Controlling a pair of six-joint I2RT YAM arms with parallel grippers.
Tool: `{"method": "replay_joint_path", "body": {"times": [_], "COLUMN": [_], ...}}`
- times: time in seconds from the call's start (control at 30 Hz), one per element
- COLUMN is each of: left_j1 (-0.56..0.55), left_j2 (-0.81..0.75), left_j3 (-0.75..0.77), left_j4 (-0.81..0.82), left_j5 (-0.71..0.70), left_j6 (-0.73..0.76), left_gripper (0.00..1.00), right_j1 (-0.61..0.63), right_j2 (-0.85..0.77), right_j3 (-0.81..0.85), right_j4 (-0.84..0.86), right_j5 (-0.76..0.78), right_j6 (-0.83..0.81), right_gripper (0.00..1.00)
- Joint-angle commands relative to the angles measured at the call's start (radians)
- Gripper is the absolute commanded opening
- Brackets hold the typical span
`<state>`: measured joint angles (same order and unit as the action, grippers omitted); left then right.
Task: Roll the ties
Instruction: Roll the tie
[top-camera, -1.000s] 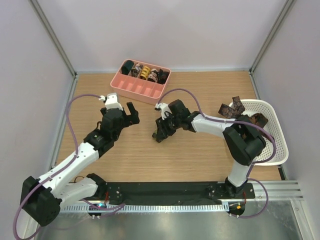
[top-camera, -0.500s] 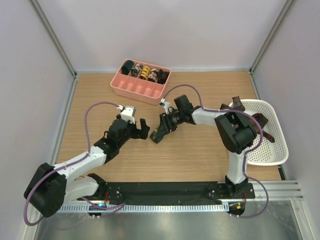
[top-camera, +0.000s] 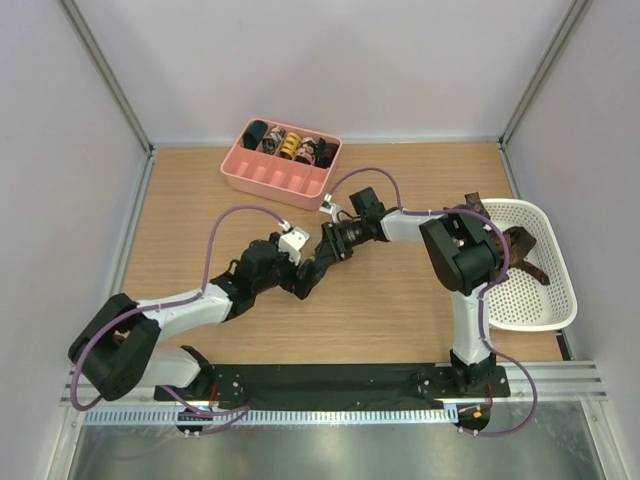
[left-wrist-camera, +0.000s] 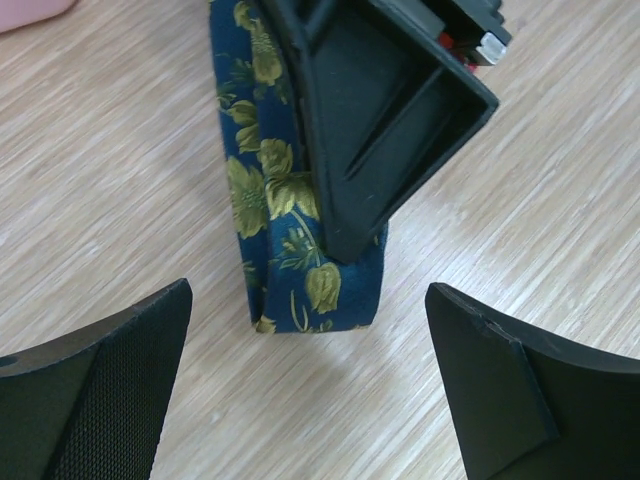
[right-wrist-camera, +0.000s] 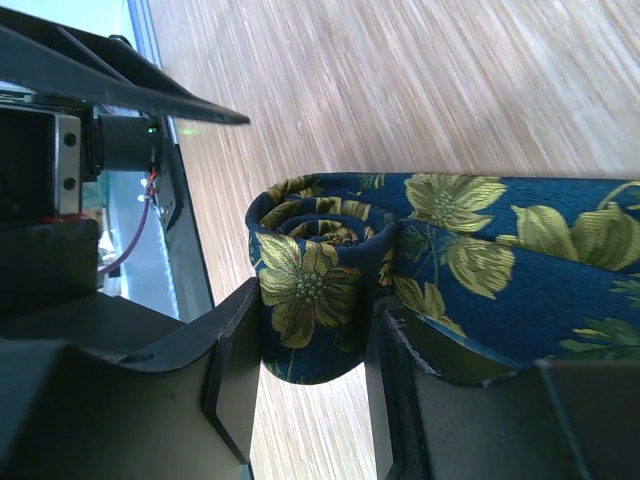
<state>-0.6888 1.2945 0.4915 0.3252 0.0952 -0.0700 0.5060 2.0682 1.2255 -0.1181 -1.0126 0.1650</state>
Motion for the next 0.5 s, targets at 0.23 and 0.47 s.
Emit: {"method": "replay_joint_path", "body": {"times": [0.23, 0.47], "left_j1": [-0.005, -0.006], "left_j2": [0.152, 0.258], "left_j3": [0.17, 0.252], "left_j4": [-0.09, -0.152], "left_j5": [-0.003, -0.034], "left_j6": [0.124, 0.15], "left_gripper": [1.0, 1.0], "right_j1": [-0.011, -0.012], "right_j2": [0.066, 0.07], "right_j3": [0.032, 0.04], "right_j4": [-0.046, -0.045], "right_j5": [0.016, 0.014], "right_j6": [-0.004, -0.002], "right_gripper": [0.17, 0.17]}}
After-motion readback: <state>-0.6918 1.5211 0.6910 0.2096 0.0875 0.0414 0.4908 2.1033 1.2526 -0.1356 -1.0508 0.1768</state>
